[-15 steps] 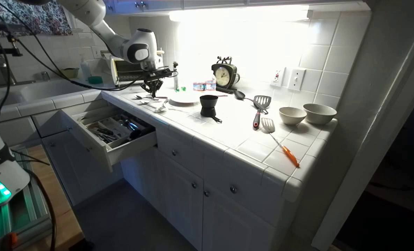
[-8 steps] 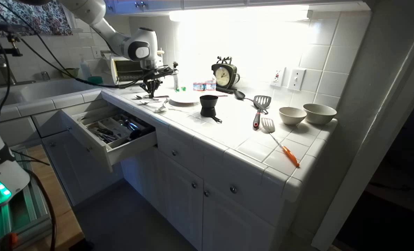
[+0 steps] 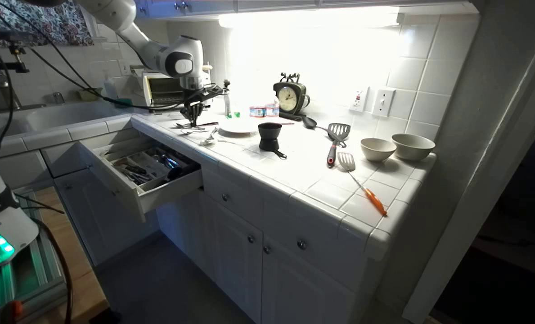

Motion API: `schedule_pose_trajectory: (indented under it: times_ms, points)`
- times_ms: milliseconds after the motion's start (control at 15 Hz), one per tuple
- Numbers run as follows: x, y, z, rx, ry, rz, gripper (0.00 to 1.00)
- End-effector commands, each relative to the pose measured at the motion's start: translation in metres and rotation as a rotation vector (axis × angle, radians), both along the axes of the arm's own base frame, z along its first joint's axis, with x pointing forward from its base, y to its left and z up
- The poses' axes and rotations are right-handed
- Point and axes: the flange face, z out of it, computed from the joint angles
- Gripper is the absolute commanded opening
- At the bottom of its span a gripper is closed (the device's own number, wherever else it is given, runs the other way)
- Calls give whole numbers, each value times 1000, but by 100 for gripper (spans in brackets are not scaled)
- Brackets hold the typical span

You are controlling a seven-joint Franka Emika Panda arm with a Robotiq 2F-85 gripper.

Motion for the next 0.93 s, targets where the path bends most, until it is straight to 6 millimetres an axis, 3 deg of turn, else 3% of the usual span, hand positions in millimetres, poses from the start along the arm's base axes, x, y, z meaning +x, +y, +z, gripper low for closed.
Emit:
schedule_pose_trajectory:
  times_ms: [0, 867]
  points:
    - [0, 5, 1, -23, 11, 124, 1]
    - [0, 7, -4, -75, -3, 396, 1]
